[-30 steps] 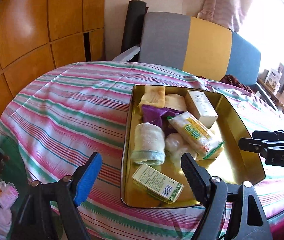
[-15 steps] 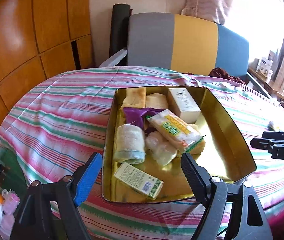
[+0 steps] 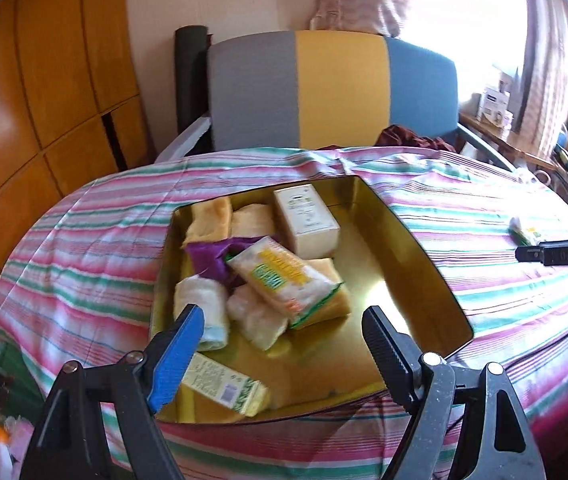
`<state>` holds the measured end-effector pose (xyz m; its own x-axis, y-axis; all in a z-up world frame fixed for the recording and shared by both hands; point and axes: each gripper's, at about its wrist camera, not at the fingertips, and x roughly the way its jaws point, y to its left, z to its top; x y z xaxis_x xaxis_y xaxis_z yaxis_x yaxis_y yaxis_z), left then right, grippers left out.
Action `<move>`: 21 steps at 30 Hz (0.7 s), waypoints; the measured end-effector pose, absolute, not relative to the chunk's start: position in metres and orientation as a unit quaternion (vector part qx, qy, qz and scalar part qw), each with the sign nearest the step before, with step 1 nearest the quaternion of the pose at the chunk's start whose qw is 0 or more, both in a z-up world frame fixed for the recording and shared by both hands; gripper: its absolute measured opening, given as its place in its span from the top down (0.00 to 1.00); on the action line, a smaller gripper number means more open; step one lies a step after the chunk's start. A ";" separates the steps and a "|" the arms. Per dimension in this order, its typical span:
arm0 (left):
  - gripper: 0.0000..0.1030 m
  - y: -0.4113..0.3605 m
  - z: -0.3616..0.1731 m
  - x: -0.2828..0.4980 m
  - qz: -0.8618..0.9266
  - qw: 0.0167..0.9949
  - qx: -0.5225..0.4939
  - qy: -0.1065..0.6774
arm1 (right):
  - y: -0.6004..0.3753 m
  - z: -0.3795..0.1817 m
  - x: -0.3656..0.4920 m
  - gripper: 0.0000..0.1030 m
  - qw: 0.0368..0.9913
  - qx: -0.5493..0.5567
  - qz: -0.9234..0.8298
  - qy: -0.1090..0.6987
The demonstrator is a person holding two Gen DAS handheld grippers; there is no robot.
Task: Organize objects
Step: 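Move the right gripper back toward the second WEIDAN pack, then grasp the second WEIDAN cracker pack with the right gripper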
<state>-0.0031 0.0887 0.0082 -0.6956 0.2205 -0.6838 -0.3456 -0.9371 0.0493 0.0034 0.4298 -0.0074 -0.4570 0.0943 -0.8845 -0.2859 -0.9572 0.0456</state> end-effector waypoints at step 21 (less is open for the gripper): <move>0.20 0.176 0.007 -0.008 0.890 0.249 -0.362 0.121 | 0.614 -0.029 0.044 0.35 0.240 -0.451 0.771 0.380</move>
<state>-0.0084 0.1757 0.0074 -0.6137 0.3556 -0.7049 -0.5313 -0.8465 0.0356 0.0443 0.6143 -0.0288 -0.4782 0.0278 -0.8778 -0.7129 -0.5960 0.3695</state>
